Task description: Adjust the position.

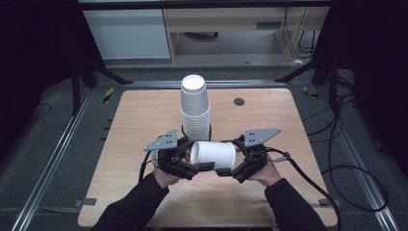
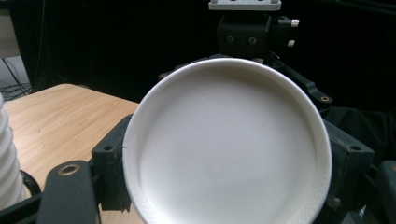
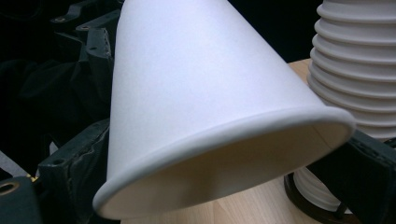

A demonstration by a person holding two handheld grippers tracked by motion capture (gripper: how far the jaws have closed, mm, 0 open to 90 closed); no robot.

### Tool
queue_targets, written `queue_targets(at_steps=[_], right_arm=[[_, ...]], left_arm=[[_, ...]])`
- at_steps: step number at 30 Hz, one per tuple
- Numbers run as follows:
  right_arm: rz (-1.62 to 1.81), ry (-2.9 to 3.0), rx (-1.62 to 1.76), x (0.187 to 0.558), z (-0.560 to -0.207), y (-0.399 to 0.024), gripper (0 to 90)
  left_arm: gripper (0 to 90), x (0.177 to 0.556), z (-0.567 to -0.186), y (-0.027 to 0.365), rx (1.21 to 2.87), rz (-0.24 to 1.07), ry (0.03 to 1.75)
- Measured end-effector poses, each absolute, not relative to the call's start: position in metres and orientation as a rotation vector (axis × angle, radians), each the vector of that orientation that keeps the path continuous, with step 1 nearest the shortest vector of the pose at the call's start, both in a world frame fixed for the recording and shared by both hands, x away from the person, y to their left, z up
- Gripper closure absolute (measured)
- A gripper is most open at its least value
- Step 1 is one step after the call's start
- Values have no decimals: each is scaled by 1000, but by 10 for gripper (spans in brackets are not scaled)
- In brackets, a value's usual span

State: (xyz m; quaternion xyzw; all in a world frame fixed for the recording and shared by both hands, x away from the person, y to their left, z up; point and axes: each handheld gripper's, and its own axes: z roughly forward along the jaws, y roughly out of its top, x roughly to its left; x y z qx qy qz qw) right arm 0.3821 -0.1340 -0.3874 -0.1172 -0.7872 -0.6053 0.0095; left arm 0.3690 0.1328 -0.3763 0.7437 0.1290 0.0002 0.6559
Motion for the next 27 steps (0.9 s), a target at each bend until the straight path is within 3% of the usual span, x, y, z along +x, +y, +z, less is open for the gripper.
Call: queue_targets(at_steps=[27], right_arm=[[-1836,-2433,-353,385,-390,-136,82]], left_arm=[[205,375,-379,135,1695,-60,286]])
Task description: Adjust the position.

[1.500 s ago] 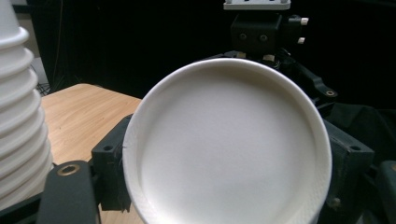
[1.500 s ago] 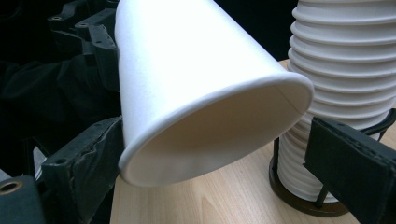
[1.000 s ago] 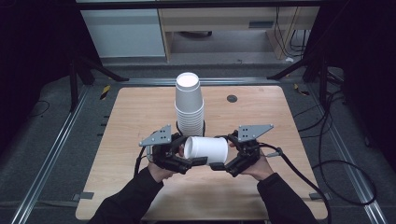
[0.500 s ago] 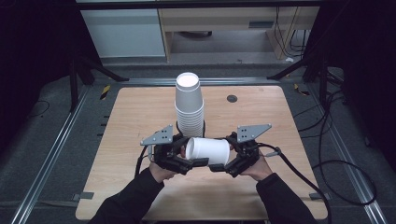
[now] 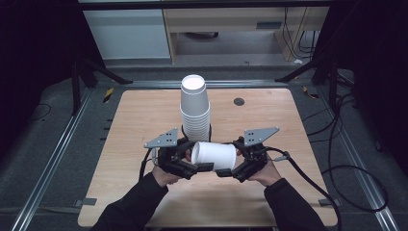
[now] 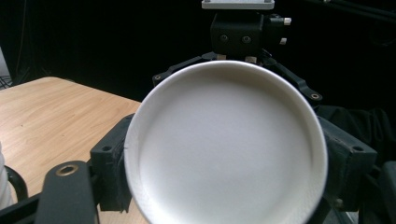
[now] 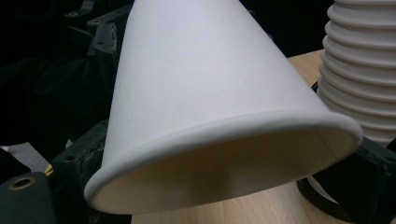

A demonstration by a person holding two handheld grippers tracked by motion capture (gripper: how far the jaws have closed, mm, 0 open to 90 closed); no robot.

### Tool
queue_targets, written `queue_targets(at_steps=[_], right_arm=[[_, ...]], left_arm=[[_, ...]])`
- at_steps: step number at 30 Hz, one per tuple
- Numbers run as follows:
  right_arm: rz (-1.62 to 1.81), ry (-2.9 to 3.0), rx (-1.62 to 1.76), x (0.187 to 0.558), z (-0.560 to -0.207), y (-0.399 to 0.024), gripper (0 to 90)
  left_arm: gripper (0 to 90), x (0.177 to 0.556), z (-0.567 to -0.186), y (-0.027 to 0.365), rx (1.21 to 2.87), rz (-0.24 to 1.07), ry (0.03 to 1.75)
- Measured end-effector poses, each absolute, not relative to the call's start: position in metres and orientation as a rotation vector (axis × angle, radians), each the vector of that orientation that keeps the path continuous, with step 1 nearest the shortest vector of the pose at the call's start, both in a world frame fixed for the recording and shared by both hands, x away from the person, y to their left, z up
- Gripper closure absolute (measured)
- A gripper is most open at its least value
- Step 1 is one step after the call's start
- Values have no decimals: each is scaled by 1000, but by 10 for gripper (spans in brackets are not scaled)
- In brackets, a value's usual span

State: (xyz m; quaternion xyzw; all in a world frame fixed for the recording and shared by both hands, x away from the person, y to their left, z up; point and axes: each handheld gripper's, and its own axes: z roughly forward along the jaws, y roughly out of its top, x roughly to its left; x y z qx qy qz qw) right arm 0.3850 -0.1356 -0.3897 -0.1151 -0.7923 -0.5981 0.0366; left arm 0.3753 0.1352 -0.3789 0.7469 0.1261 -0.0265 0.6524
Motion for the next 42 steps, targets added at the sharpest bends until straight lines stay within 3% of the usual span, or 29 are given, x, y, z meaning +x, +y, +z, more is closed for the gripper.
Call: queue_targets(at_steps=[23,42], right_arm=[[-1720,-2524,-364,390,-389,-145,79],[-1542,-2614,-292,391,-396,-126,79]], left_arm=[[152,375,-367,156,1917,-29,249],[145,384,-370,137,2046,-103,207]])
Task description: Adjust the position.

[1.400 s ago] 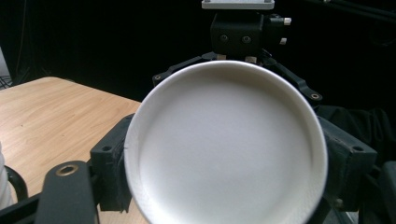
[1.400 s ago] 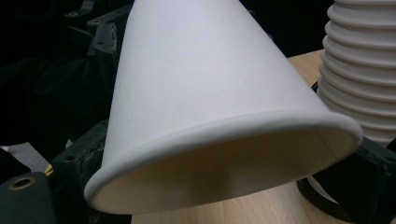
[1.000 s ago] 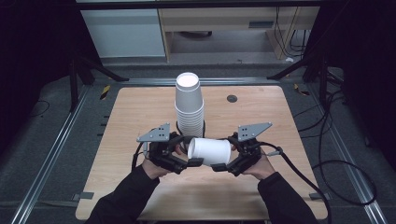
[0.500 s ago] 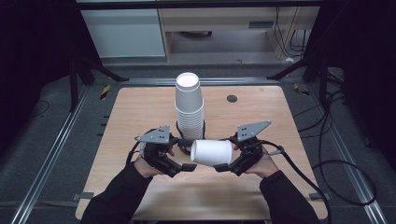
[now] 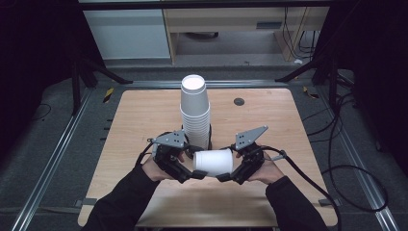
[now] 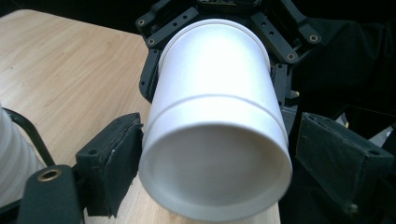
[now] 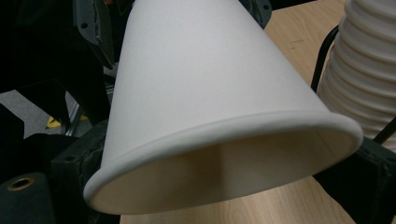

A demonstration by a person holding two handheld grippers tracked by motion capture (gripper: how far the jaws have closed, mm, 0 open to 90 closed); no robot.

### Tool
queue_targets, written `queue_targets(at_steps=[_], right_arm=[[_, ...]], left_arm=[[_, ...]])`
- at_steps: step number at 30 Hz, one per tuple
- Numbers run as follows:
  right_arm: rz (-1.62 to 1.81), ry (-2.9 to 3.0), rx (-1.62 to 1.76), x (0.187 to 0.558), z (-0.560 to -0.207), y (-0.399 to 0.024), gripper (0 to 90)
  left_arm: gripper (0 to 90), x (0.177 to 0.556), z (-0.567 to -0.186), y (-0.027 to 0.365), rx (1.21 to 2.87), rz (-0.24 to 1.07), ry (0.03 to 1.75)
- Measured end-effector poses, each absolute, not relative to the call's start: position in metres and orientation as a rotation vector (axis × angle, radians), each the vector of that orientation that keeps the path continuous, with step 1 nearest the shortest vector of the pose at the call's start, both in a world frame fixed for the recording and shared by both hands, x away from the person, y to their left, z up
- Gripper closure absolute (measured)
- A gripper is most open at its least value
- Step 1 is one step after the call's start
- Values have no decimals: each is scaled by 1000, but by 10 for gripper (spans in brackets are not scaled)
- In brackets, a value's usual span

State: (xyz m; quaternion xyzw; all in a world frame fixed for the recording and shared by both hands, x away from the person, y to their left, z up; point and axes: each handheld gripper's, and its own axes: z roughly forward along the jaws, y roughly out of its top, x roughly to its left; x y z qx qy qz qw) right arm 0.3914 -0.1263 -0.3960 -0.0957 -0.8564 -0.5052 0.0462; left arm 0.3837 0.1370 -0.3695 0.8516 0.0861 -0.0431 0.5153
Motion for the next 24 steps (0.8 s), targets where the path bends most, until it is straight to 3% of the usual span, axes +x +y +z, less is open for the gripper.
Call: queue_targets(at_steps=[24], right_arm=[[-1488,-2643,-261,391,-399,-117,79]], left_arm=[[200,390,-375,125,2142,-150,210]])
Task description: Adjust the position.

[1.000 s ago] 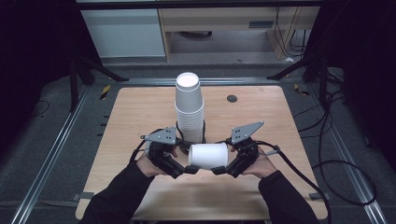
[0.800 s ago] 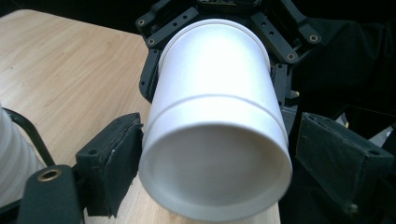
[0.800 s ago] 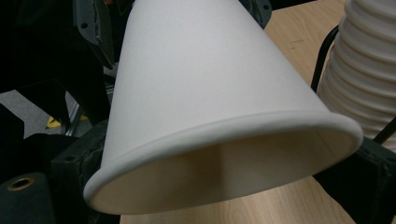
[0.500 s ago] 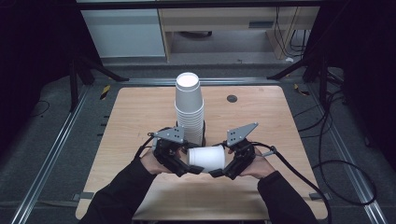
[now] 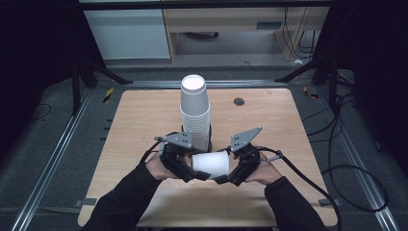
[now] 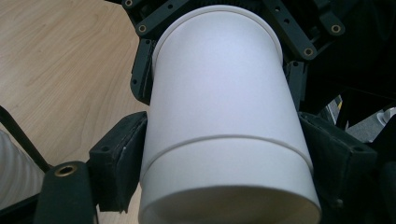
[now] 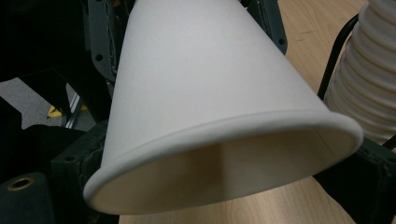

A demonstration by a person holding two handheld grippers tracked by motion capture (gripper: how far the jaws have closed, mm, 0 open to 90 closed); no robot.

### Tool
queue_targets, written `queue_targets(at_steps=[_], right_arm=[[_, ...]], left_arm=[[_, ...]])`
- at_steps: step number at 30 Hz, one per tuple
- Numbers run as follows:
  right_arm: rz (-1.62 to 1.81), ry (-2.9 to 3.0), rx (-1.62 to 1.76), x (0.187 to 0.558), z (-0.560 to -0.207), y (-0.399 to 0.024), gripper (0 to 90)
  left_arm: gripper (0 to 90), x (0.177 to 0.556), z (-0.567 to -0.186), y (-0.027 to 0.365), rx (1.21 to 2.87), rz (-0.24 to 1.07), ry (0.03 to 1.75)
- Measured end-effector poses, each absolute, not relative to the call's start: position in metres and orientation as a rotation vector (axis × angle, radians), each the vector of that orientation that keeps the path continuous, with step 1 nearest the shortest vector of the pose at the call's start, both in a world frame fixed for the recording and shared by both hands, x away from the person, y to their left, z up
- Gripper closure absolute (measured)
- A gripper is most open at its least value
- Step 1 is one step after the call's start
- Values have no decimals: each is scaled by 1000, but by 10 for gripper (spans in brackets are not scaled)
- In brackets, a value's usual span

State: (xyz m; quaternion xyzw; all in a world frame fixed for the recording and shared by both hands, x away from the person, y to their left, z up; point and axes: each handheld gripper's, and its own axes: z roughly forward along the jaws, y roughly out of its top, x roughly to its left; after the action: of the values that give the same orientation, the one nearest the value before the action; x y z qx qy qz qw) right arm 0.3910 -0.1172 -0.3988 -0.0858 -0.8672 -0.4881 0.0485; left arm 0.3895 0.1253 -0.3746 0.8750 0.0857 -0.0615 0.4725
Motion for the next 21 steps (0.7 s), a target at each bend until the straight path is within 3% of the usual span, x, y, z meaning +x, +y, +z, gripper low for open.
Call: queue_targets(at_steps=[21], right_arm=[[-1492,-2648,-266,390,-397,-116,81]], left_arm=[[194,388,-377,121,2203,-125,183]])
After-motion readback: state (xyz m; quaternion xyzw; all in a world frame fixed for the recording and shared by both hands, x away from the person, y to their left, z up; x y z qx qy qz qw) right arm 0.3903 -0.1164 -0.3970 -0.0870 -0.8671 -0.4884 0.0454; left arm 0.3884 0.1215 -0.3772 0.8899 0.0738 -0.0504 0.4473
